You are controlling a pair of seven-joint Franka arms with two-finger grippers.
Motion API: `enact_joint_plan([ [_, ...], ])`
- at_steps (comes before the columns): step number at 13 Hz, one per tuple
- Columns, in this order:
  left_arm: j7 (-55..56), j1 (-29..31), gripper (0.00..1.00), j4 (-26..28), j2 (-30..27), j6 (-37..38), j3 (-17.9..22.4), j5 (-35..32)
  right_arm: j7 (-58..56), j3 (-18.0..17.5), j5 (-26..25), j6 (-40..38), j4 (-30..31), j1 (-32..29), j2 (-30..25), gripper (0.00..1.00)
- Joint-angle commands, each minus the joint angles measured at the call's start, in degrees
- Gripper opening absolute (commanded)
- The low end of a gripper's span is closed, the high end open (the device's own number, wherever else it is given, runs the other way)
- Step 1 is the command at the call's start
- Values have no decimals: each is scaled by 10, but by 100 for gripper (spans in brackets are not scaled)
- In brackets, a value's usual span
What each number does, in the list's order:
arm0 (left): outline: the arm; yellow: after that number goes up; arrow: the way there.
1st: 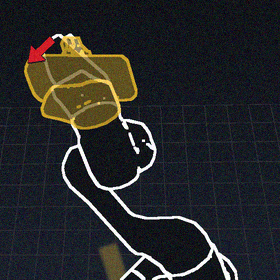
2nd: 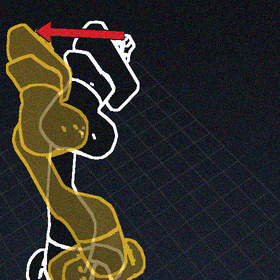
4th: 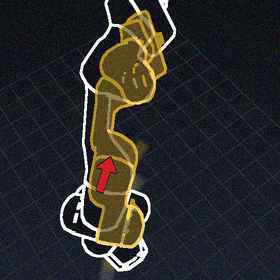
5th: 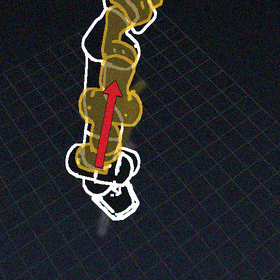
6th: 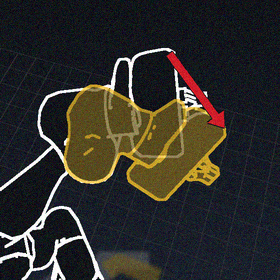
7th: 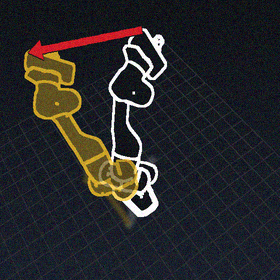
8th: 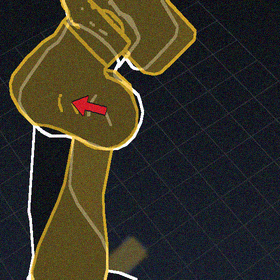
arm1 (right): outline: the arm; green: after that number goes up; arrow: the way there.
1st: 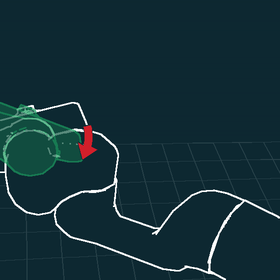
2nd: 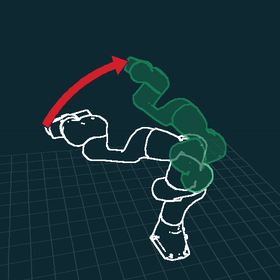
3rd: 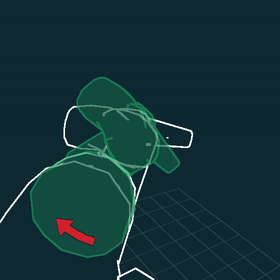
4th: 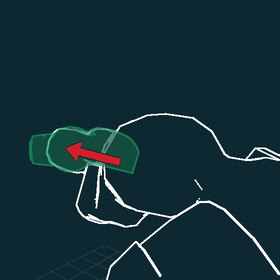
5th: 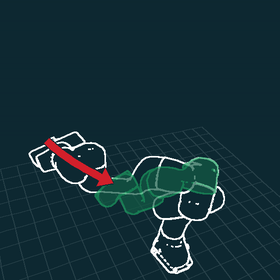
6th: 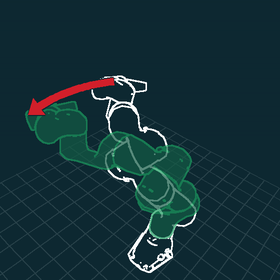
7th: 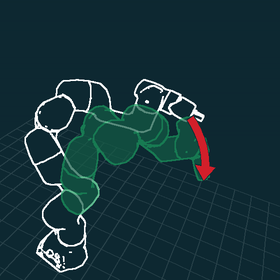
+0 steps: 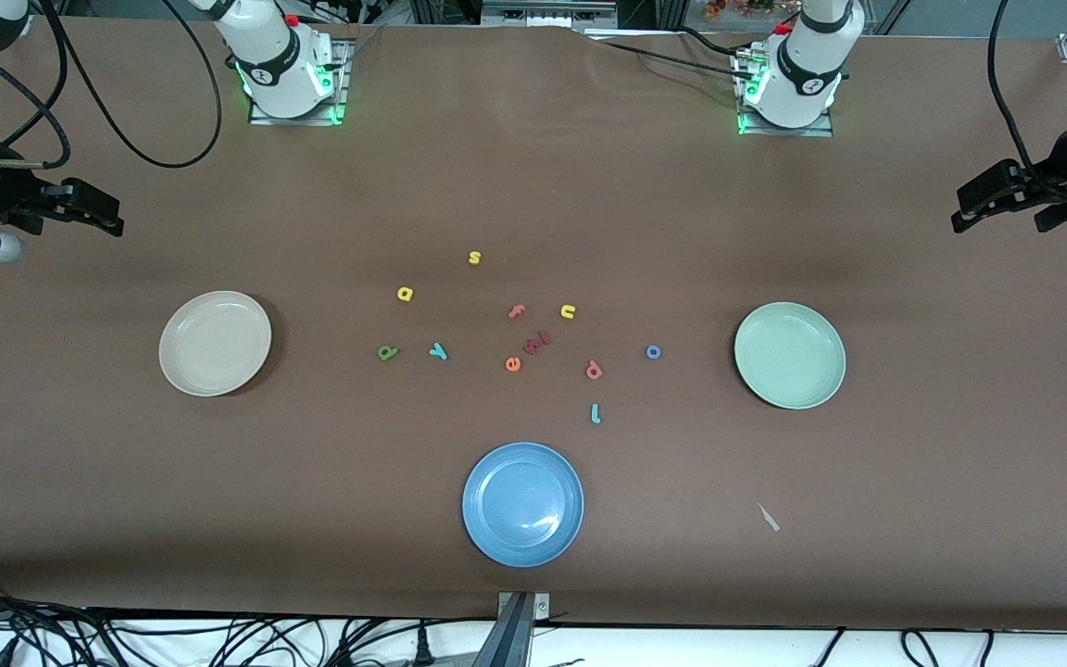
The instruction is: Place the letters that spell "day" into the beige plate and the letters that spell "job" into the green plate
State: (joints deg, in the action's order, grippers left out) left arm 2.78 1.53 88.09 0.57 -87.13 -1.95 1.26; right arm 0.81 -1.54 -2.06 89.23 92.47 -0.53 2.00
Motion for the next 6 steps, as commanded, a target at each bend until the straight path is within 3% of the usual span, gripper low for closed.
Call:
enact_joint_plan([
  [1, -1, 2, 100, -15, 6, 12, 1, 2, -5, 1, 7, 0, 3, -2, -4, 100],
  [6, -1, 1, 100, -15, 6, 12, 1, 2, -5, 1, 7, -2, 2, -3, -2, 100],
])
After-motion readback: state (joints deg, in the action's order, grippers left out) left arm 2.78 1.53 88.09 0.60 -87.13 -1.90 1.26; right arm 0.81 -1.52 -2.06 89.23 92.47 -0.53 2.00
